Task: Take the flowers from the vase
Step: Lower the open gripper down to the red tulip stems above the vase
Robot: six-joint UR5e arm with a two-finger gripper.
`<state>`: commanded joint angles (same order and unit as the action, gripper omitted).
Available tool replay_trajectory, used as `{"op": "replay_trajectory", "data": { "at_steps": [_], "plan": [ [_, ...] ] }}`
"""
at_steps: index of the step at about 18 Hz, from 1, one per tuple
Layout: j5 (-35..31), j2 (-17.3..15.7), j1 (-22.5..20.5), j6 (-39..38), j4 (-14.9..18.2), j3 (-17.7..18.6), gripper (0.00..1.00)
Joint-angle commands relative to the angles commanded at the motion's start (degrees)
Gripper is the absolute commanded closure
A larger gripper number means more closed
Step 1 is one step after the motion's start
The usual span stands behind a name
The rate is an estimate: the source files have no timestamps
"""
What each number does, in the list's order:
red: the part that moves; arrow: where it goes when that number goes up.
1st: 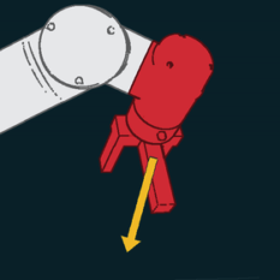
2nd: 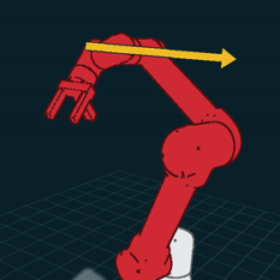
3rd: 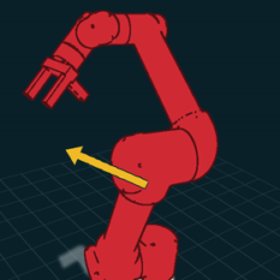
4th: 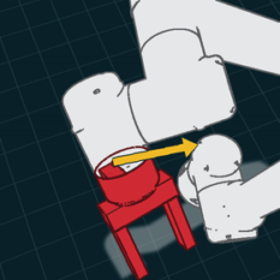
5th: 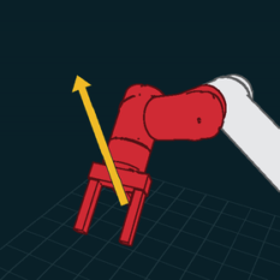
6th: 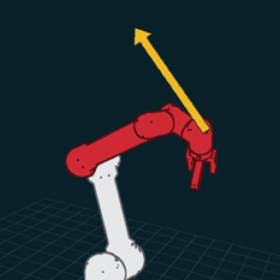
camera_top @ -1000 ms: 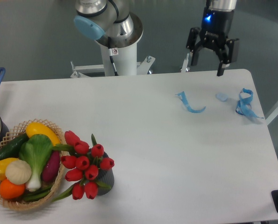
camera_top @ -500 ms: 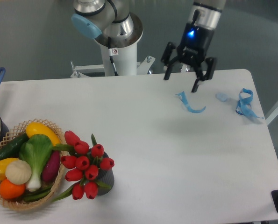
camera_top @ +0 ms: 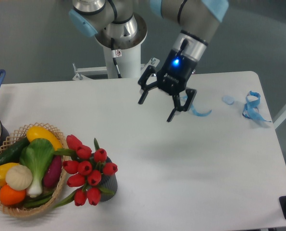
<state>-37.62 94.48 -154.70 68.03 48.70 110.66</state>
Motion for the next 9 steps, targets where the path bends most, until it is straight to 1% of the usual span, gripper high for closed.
{"op": "replay_trajectory", "data": {
  "at_steps": [1, 3, 7, 9],
  "plan": [
    [-0.09, 0.53, 1.15, 0.0, -0.7, -0.18, 0.0],
    [-0.09, 1.76, 2.12, 0.0, -1.5, -0.79, 0.0],
    [-0.88, 5.45, 5.63, -0.09, -1.59, -4.13, 0.0],
    [-0.88, 6.42, 6.78, -0.09, -2.37, -4.4, 0.0]
  ]
}}
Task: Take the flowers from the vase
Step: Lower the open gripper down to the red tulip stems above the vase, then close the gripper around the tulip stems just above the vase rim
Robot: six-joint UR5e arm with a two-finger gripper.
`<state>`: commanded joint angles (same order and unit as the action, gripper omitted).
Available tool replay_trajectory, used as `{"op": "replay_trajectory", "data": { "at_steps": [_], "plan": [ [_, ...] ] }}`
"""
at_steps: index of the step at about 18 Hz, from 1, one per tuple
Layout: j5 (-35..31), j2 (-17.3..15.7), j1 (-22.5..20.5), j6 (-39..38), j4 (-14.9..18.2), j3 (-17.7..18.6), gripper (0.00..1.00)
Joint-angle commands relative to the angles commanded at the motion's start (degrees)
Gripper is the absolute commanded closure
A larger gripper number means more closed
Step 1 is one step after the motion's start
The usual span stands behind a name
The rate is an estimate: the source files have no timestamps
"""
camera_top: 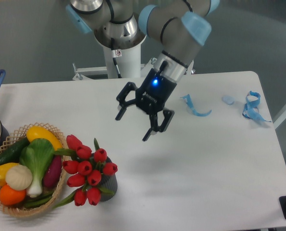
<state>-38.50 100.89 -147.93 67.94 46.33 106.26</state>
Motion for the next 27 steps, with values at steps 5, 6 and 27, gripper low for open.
{"op": "replay_trajectory", "data": {
  "at_steps": [5, 6, 27],
  "plan": [
    [0.0, 1.85, 1.15, -2.8, -1.32, -0.79, 0.0],
    [0.0, 1.94, 1.41, -3.51, -1.33, -1.05, 0.0],
    [-2.46, 11.08, 8.7, -3.34, -7.04, -6.24, 0.0]
  ]
}}
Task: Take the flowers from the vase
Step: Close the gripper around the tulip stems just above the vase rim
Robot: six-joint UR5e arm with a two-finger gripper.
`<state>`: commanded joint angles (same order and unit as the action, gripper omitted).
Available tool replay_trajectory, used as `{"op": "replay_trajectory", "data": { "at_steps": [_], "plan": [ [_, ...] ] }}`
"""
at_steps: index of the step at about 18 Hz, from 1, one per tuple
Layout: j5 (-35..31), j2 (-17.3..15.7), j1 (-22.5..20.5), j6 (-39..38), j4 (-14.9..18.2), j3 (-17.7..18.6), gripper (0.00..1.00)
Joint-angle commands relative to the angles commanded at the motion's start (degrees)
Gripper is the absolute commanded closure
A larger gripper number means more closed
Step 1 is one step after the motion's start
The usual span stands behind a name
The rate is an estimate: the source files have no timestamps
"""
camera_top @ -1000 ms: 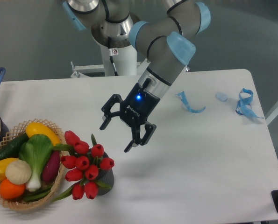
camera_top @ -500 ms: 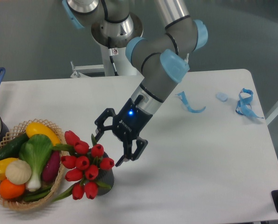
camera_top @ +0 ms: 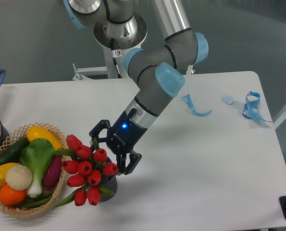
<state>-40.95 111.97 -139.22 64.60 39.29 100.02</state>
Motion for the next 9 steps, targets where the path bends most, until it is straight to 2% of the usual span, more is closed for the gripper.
{"op": "replay_trajectory", "data": {
  "at_steps": [3, 4, 6, 9],
  "plan": [
    [-0.53, 0.09, 0.36, 0.0, 0.09, 0.0, 0.0],
    [-0.53, 0.09, 0.36, 0.0, 0.0, 0.0, 0.03],
    [-0.53, 0.0, 0.7, 0.0, 0.09, 0.0, 0.19],
    [-0.53, -0.52, 0.8, -0.09, 0.09, -0.09, 0.34]
  ]
}}
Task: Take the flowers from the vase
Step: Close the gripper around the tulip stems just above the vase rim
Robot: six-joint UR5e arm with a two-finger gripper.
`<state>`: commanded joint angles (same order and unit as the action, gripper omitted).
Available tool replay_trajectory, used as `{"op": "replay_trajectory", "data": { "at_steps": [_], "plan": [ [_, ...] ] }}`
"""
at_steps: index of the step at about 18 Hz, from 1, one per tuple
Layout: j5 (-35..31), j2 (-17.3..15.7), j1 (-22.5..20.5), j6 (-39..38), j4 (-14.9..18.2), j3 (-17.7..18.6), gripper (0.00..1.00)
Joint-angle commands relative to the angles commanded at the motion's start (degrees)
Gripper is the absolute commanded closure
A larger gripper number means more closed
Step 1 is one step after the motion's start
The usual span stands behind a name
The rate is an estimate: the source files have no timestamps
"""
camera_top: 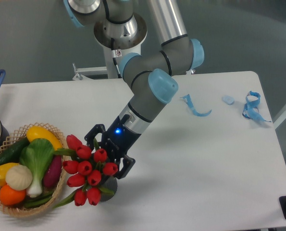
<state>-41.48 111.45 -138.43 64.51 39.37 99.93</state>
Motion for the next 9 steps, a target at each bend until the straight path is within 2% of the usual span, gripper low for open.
{"op": "replay_trajectory", "data": {
  "at_steps": [2, 5, 6, 9],
  "plan": [
    [0.09, -0.18, 0.0, -0.09, 0.0, -0.09, 0.41],
    [0.09, -0.61, 0.09, -0.35, 0.0, 0.09, 0.63],
    [0.09, -0.88, 0.0, -0.53, 0.0, 0.0, 0.67],
    [0.61, -1.49, -0.26, -1.4, 0.0, 0.0, 0.72]
  ]
}}
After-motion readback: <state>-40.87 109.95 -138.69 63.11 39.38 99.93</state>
